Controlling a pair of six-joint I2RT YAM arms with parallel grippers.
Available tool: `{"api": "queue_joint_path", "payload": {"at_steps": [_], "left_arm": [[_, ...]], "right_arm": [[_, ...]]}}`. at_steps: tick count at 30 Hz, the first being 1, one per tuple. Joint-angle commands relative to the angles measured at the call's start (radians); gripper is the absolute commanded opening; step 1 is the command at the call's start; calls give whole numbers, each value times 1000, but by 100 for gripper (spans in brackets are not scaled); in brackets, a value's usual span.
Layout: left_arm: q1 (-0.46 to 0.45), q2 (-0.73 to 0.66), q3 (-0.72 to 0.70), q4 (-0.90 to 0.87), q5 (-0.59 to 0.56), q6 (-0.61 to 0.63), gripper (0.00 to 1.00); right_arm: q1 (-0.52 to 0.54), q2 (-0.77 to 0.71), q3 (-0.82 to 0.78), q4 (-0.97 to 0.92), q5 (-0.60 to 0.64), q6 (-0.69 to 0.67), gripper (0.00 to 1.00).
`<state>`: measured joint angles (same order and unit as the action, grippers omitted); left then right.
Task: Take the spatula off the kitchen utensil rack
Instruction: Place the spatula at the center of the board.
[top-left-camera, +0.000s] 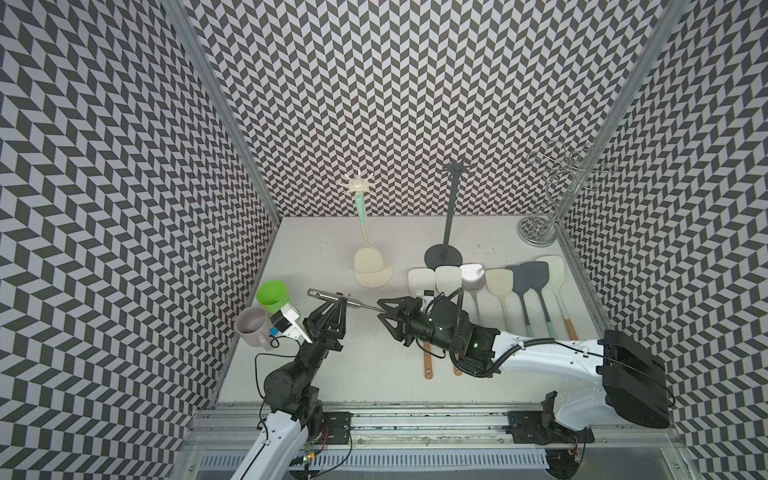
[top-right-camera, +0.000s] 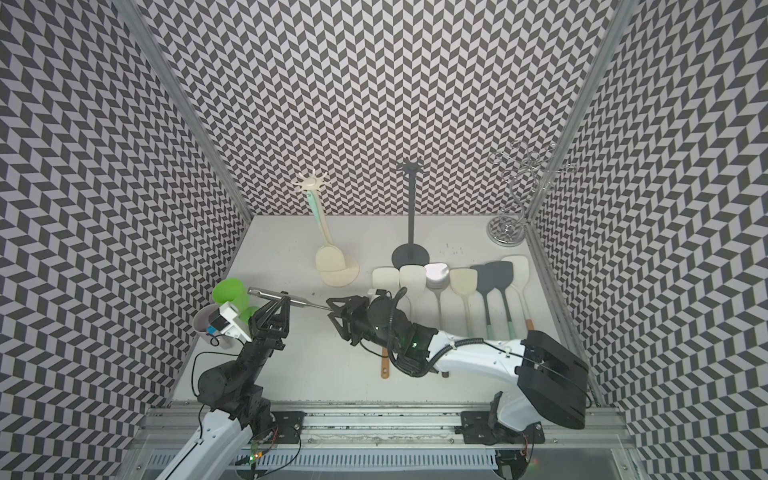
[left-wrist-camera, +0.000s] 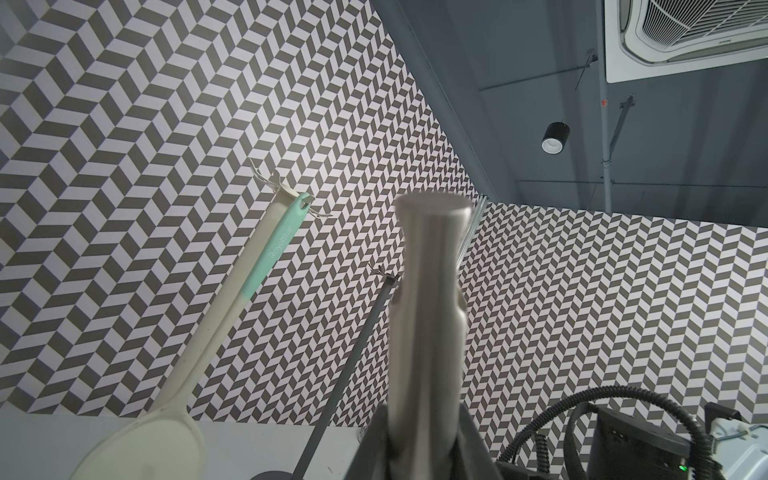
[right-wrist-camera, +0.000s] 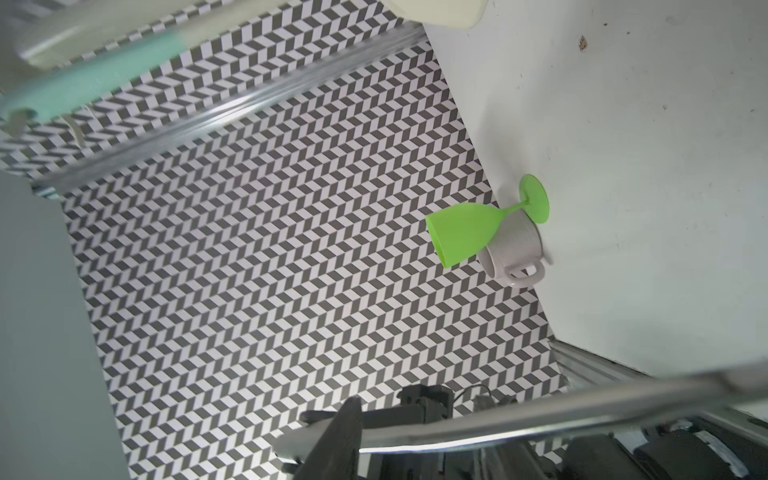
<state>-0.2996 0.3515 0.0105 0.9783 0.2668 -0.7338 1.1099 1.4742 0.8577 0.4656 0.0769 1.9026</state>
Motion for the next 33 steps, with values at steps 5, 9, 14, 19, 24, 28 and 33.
{"api": "queue_joint_path", "payload": {"at_steps": [5,9,14,19,24,28,33], "left_arm": [[-15,25,-7,74,20,-24,0],[-25,72,-9,106,25,-26,0],[-42,172,0,144,45,-26,7],[-50,212,21,109,49,-15,72],[-52,172,48,-40,-18,26,95],[-51,129,54,-158,-109,43,99],[-51,90,83,-290,-208,62,99]], "right_arm": [[-55,-7,48,24,127,-19,6],[-90,-31,46,22,164,-35,0],[-136,-86,42,4,223,-77,0],[-201,-165,43,-65,276,-182,0],[-266,-253,58,-184,330,-414,0],[-301,-294,78,-251,365,-671,0],[-321,-261,170,-387,278,-983,0]]}}
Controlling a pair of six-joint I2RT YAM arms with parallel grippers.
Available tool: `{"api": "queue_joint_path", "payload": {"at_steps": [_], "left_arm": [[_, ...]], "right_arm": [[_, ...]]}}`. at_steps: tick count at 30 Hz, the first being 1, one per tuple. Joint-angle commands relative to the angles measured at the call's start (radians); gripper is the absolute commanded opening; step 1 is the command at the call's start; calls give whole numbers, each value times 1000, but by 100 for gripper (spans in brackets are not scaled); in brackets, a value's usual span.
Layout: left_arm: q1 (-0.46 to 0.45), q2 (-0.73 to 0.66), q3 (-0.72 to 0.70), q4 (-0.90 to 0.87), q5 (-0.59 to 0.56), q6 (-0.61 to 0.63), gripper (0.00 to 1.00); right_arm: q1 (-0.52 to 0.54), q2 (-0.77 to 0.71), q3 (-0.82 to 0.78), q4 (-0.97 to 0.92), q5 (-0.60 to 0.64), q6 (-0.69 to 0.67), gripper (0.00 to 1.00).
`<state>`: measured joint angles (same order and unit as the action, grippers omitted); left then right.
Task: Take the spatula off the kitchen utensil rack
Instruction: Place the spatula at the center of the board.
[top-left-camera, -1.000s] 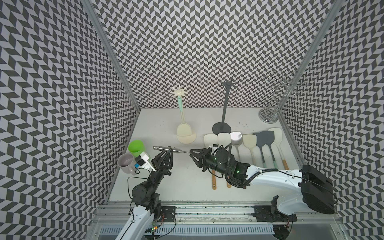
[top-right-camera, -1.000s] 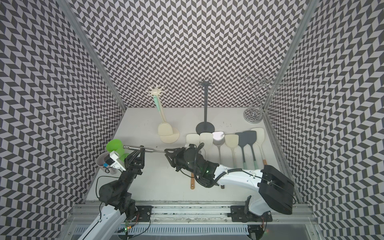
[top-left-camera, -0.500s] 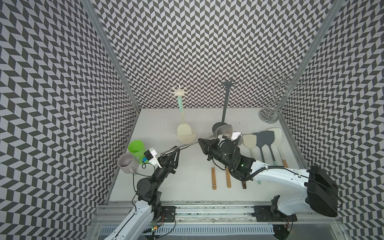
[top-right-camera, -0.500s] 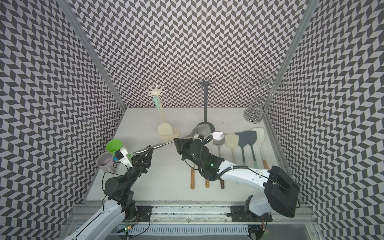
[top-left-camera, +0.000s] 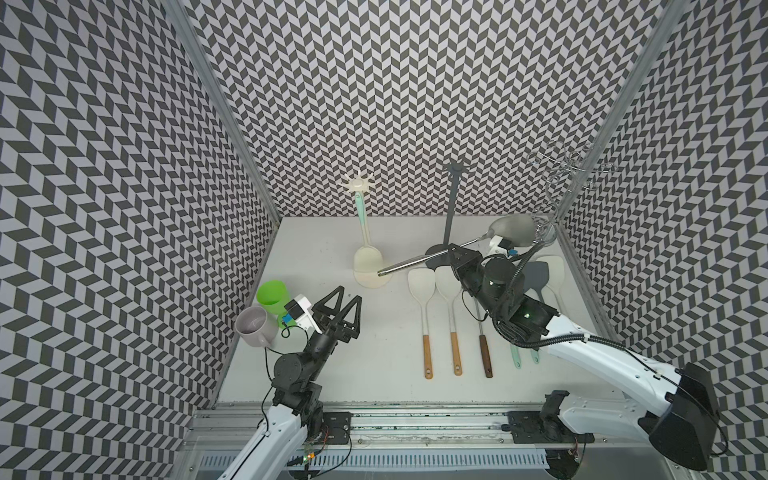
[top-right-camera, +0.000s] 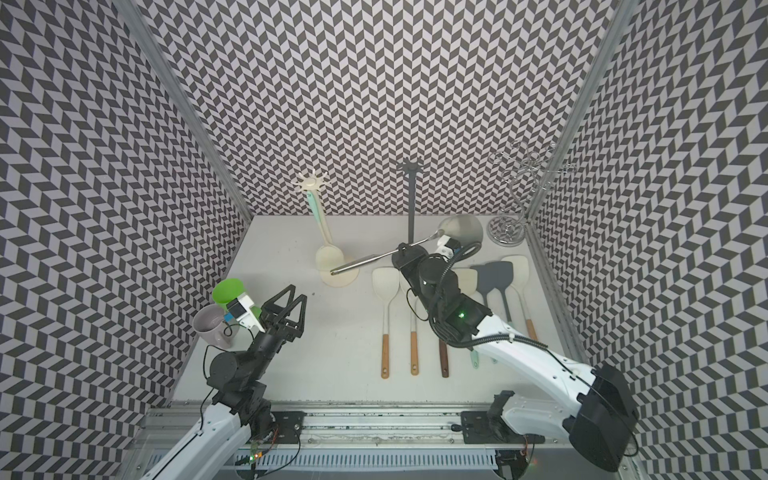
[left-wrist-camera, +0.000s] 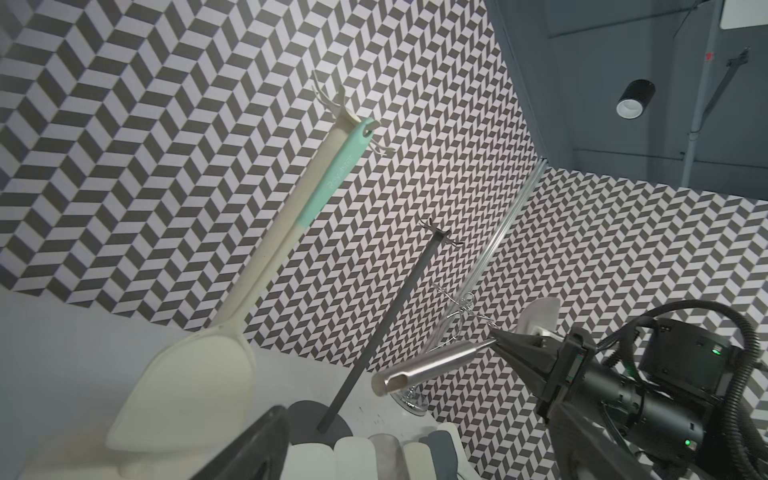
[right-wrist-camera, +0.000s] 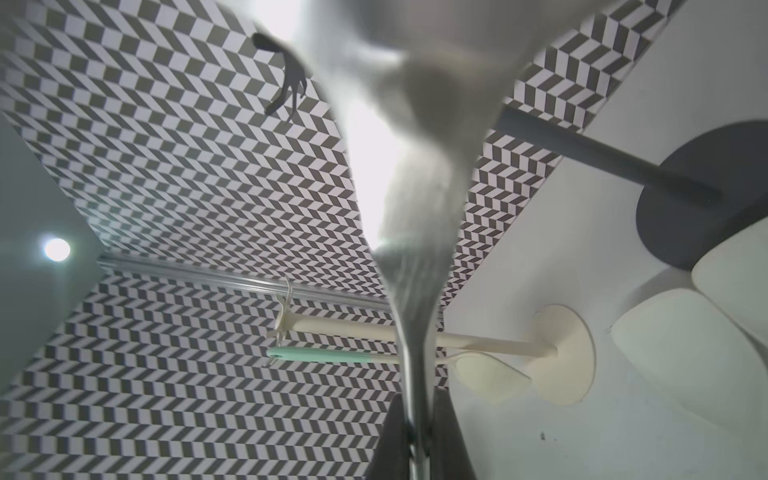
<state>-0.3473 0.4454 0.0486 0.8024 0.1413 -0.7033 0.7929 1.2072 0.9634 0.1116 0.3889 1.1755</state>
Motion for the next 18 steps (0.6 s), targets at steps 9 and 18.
{"api": "queue_joint_path", "payload": {"at_steps": [9,18], "left_arm": [[36,80,60,-177,-135,8,99],[73,148,72,-166,-94,-7,99]], "right_arm": [[35,210,193,-224,-373,-513,0],[87,477,352,-385,-496,-542,0]]}}
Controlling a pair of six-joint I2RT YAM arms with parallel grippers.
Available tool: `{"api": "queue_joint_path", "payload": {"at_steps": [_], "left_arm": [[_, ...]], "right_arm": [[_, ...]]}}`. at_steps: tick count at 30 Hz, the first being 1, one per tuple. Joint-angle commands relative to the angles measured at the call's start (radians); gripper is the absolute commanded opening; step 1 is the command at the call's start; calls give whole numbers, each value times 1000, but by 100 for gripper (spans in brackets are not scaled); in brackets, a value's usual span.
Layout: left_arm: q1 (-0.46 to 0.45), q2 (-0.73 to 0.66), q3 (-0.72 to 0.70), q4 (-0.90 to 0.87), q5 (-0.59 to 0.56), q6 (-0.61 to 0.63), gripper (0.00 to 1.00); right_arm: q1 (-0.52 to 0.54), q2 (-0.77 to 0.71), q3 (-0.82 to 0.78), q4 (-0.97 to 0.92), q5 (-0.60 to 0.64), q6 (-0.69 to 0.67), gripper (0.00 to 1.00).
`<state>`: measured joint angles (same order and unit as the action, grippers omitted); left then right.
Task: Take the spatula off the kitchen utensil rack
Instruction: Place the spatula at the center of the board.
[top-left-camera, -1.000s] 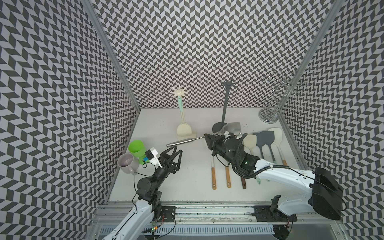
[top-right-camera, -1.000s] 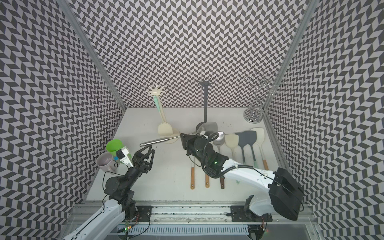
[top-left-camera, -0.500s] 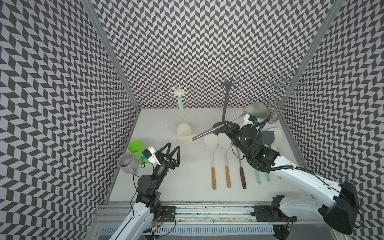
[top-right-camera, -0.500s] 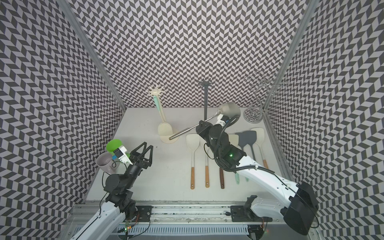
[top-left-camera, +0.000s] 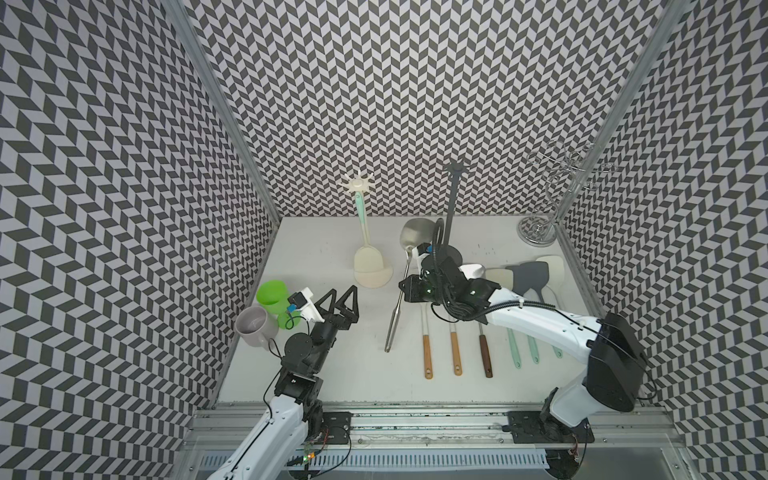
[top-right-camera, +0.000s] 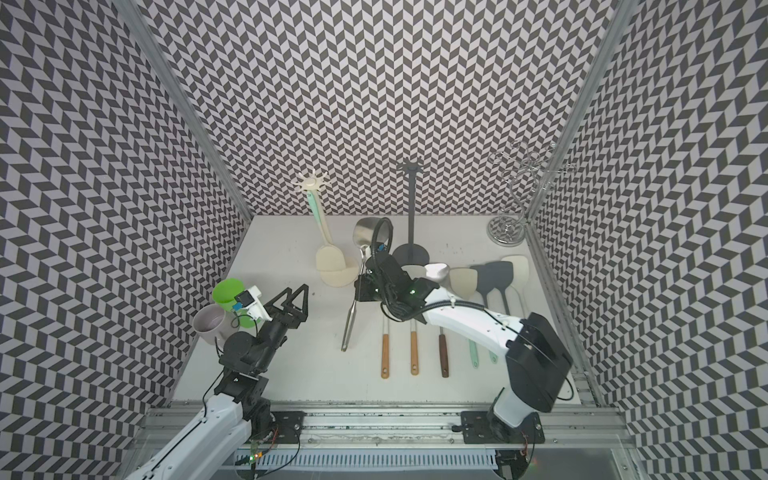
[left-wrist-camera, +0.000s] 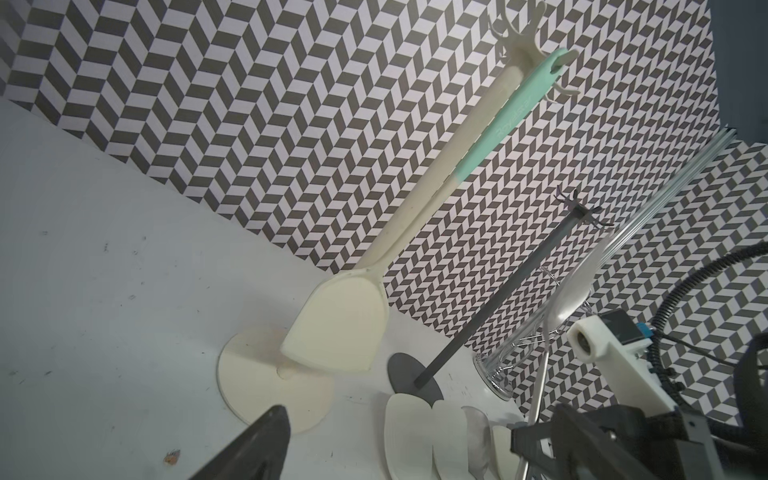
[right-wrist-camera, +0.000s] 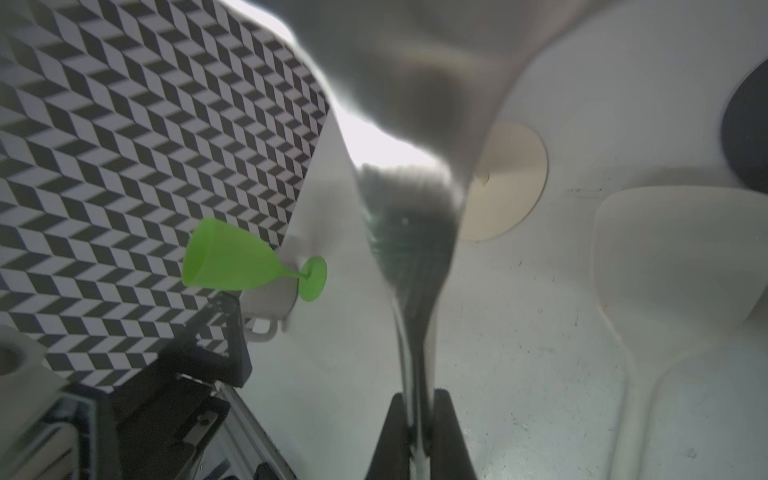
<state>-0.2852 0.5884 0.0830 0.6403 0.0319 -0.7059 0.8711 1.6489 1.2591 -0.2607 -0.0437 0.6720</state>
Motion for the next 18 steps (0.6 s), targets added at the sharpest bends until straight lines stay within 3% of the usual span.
{"api": "queue_joint_path", "payload": {"at_steps": [1,18], "left_arm": [[15,4,37,-1,17,-7,99],[37,-16,32,-7,33,-21,99]], "right_arm": [[13,59,67,-21,-59,-35,0],[19,224,36,32,1,66,0]]}}
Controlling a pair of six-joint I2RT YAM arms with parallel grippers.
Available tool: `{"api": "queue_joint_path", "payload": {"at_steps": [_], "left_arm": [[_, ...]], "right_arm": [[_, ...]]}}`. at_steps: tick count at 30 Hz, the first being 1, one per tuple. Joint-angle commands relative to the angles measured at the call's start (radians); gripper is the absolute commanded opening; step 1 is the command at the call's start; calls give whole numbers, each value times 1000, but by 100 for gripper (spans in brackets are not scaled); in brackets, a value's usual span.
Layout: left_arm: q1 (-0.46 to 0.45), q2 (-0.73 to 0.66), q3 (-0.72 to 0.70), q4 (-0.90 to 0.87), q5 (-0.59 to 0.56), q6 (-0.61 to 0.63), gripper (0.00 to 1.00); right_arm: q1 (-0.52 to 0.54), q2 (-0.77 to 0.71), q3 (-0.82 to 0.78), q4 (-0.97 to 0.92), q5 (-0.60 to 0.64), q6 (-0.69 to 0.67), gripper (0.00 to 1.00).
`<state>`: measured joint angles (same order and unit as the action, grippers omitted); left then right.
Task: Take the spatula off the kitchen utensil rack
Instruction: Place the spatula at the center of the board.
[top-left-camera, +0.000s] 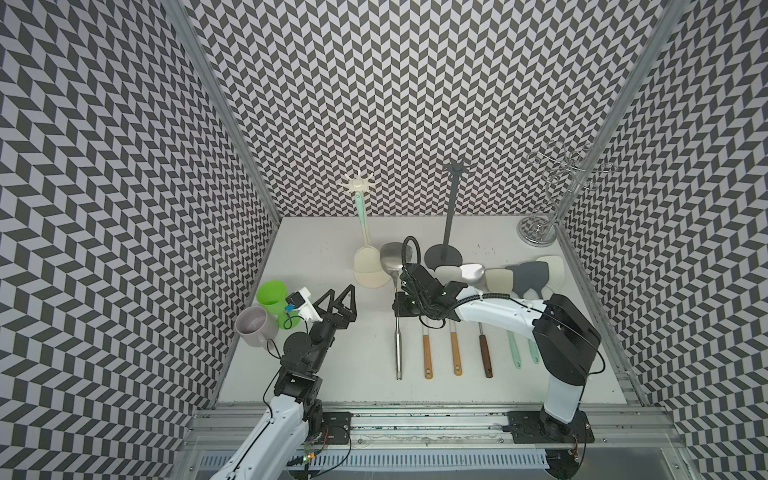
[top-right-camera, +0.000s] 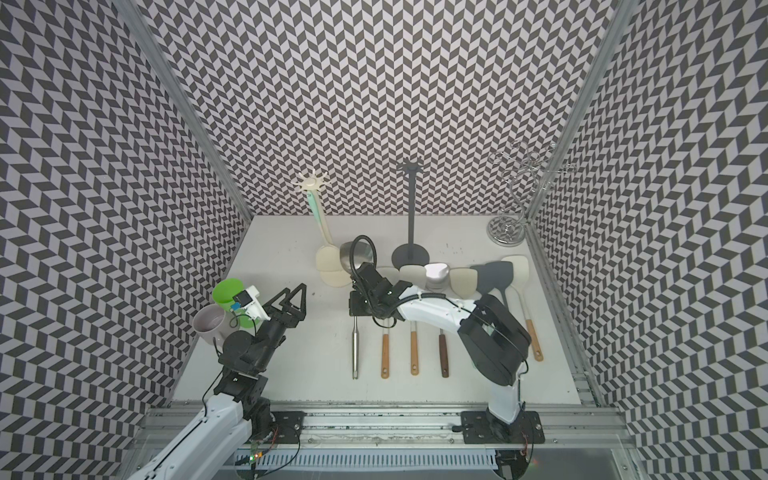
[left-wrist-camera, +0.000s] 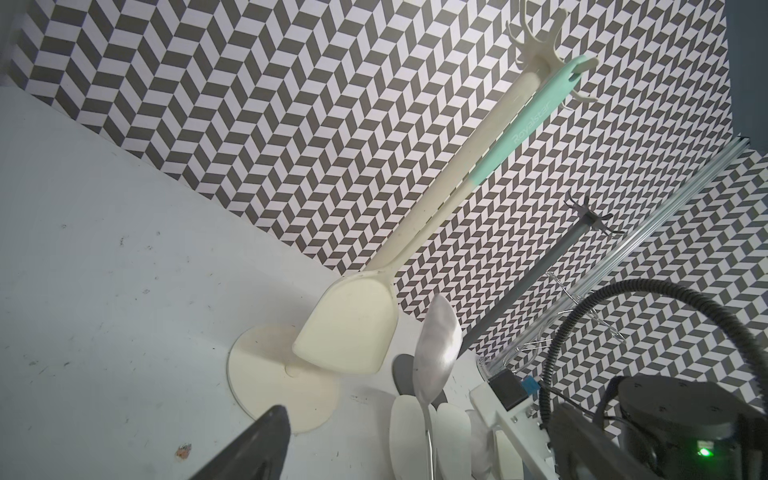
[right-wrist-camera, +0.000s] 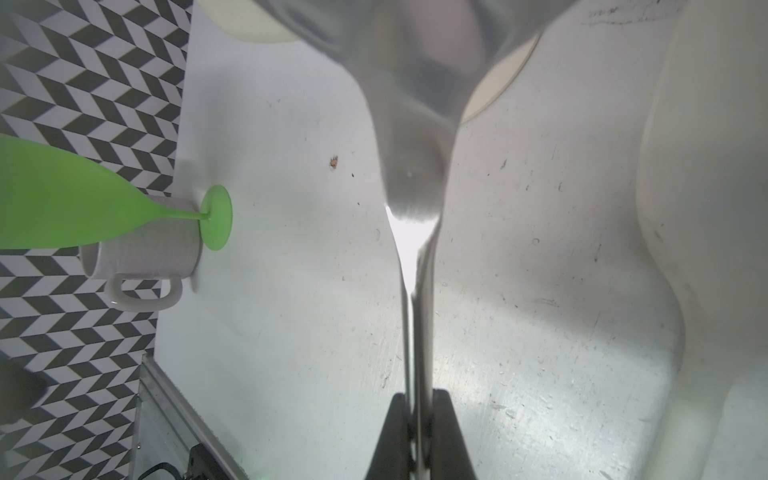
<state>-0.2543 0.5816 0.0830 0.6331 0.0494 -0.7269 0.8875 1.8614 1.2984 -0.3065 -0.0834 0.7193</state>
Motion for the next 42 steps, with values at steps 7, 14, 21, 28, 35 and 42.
{"api": "queue_joint_path", "payload": {"at_steps": [7,14,21,28,35,42], "left_arm": [[9,-17,30,-1,17,-2,99],[9,-28,30,-4,20,-5,99],[9,-41,29,-7,21,-7,99],[10,-46,29,-9,21,-8,99],[10,-51,29,-10,23,-8,99],[10,-50,28,-7,26,-10,99]], "right_arm": [[4,53,-21,131,53,92,0],[15,84,-45,151,71,137,0],[25,117,-30,137,87,135,0],[25,142,-9,133,110,164,0],[27,144,-10,124,146,199,0],[49,123,-28,153,144,185,0]]}}
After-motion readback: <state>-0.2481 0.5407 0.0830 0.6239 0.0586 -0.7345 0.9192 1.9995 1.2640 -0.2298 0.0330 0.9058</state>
